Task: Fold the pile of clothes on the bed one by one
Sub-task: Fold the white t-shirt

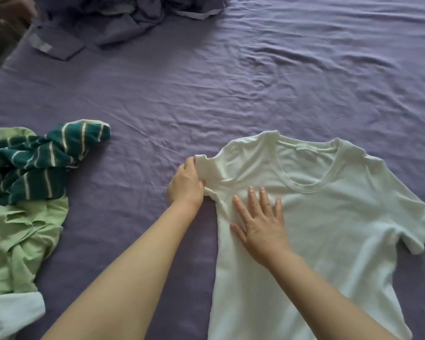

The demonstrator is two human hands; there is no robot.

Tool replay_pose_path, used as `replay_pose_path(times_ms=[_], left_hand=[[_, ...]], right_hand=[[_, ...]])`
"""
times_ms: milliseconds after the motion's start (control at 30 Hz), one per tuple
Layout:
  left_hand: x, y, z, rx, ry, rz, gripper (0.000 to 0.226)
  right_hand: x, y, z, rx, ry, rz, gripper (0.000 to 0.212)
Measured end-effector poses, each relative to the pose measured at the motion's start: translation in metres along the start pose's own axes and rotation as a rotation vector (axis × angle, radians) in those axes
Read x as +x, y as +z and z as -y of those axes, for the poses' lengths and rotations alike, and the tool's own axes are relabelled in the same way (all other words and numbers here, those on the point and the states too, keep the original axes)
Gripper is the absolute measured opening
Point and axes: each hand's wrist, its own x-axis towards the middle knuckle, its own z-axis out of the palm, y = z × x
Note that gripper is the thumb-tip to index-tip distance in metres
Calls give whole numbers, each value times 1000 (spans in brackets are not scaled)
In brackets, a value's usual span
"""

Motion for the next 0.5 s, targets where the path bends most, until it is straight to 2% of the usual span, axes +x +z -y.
replay_pose_path(times_ms=[67,133,233,400,500], left_hand=[[-20,9,-3,-103,-49,-121,60],[-46,19,-3,-346,-139,-216,61],[-97,35,0,-652,-347,-171,57],[-178,58,9,-544,-271,1,47],[-211,64,14,-548,-293,62,33]], right_hand=[[-19,4,-1,31,8,18,63],[-41,8,-3,51,23,33,63],[-76,14,-3,90,37,49,62],[-128,24,-2,100,33,114,62],[-156,28,-1,101,-4,160,62]])
